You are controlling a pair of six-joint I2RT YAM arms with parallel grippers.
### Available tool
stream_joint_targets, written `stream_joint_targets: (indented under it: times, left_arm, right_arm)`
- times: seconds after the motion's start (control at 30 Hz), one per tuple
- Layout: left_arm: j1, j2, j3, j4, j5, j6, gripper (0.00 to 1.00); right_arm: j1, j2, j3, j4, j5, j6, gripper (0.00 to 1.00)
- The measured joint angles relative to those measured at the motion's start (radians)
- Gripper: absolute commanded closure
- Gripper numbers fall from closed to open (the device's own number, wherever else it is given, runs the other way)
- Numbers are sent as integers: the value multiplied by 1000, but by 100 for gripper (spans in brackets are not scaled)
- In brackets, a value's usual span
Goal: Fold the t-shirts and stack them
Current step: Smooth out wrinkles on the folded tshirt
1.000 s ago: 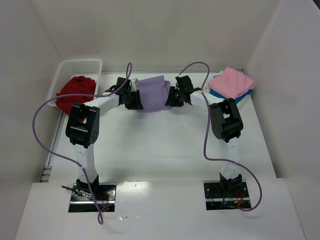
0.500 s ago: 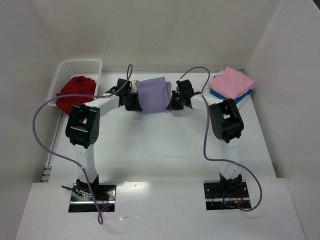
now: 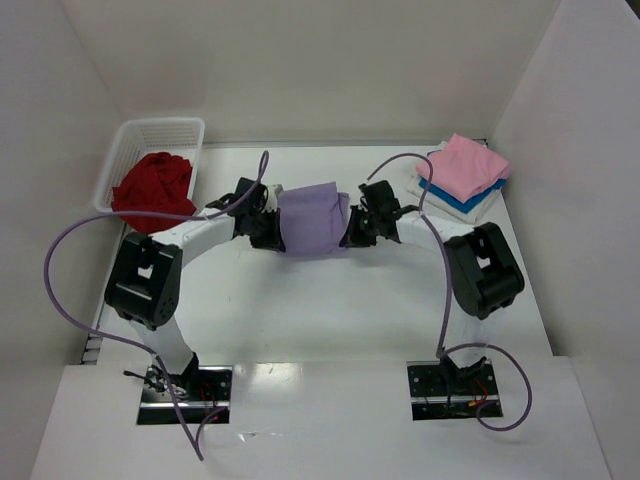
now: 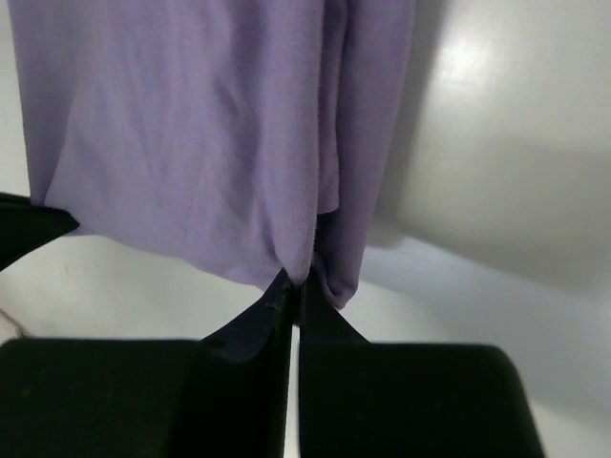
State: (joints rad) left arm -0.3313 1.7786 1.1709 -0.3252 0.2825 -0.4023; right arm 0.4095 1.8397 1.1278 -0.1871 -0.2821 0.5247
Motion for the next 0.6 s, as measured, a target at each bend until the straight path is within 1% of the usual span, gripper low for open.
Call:
stream_joint_targets:
  times: [0.07,0.17,0.2,0.23,0.27,0.3,0.33,0.37,0.4,0.43,0.47,0.5,0.53,0.57,0.6]
  left_arm:
    - [-27,-54,-41,-29,-6,-10,99]
    - [-70,-129,-91,-87,-23,-27,99]
    - [-85,-152,-103,-108,-28,-33,97]
    - [-97,-176,-113,-132,-34,-44,94]
    - [-109,-198,-120,-154,-39,-50,91]
    - [-117,-216,-124,-173,-42,-52,84]
    - [-120,-233,-126,-192,-44,-55,80]
    - [-121,-247,-126,-208,-50,-61,72]
    - [-120,-259,-126,-221,-59,-68,60]
    - [-119,-269,-126,-235,-69,-74,52]
    - [-119,-277,-126,-246,-78,-76,48]
    - [-119,-285,-124,-261,-89,-80,34]
    - [-118,-293,-120,-277,-100,-81,26]
    - [-117,-298,-114,-290,-107,-80,21]
    - [-117,-304,-101,-306,-114,-87,18]
  right_arm:
    - [31,-68,-56,-7,5,14,96]
    - [84,-162,-137,-21,7,50,95]
    - [98,-187,-157,-27,5,60,92]
    - [111,-208,-173,-35,5,66,82]
    - [120,-225,-186,-45,4,76,75]
    - [125,-242,-196,-58,6,84,67]
    - [127,-256,-202,-76,8,86,54]
    - [127,-268,-203,-95,16,89,47]
    - [127,-280,-202,-109,30,84,38]
    - [127,-290,-199,-126,43,83,26]
    - [127,-302,-195,-144,58,79,22]
    - [126,-312,-187,-159,72,70,19]
    - [119,-320,-177,-175,82,64,13]
    - [113,-326,-166,-180,88,61,8]
    - [106,-332,-156,-180,92,56,8]
